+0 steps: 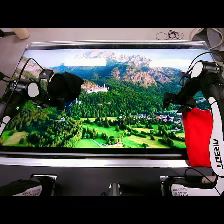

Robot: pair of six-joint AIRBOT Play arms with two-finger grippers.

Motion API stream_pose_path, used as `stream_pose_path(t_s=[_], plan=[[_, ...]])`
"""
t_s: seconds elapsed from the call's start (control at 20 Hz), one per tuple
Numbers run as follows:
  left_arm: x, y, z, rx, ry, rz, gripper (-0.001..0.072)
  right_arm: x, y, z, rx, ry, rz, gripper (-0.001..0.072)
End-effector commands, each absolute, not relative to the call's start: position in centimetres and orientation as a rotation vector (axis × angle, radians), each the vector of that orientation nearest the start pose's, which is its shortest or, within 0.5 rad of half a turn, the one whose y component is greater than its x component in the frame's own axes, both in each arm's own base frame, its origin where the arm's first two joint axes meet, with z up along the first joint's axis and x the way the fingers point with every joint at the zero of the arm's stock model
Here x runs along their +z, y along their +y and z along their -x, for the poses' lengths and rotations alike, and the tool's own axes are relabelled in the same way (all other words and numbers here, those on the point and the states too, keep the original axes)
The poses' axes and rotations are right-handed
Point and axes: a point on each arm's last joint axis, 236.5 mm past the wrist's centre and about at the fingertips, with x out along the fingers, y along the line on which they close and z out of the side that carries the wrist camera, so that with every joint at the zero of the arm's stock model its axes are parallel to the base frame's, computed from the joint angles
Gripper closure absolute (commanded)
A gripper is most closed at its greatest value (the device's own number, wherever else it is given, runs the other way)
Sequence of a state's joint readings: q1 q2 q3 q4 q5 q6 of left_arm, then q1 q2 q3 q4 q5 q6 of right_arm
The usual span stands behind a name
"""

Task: Fold the shirts.

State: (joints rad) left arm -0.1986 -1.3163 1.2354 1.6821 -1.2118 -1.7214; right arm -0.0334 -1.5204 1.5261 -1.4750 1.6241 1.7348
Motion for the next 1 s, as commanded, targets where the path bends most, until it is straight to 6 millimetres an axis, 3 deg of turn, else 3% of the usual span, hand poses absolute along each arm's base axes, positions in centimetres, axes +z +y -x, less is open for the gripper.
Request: stream_pose_path(t_s=[0.0, 0.6, 0.7, 0.85, 0.95], plan=[[1.8, -5.2, -38.7, -0.009, 1.277, -0.098, -0.0007, 2.2, 1.0, -36.9, -0.081, 1.618, -0.228, 0.0014], [1.8, -5.2, -38.7, -0.009, 1.277, -0.098, -0.0008, 2.2, 1.0, -36.9, -0.081, 1.618, -0.228, 0.0014], [2.2, -5.8, -40.5, -0.024, 1.203, -0.090, -0.0007, 2.1, 1.0, -37.2, -0.080, 1.603, -0.229, 0.0014], [2.9, -7.4, -43.2, -0.067, 1.086, -0.036, -0.0006, 2.2, 0.9, -39.3, -0.080, 1.515, -0.231, 0.0013], [3.6, -7.8, -45.9, -0.078, 0.977, -0.035, -0.0005, 2.2, 0.8, -39.7, -0.081, 1.499, -0.232, 0.0012]])
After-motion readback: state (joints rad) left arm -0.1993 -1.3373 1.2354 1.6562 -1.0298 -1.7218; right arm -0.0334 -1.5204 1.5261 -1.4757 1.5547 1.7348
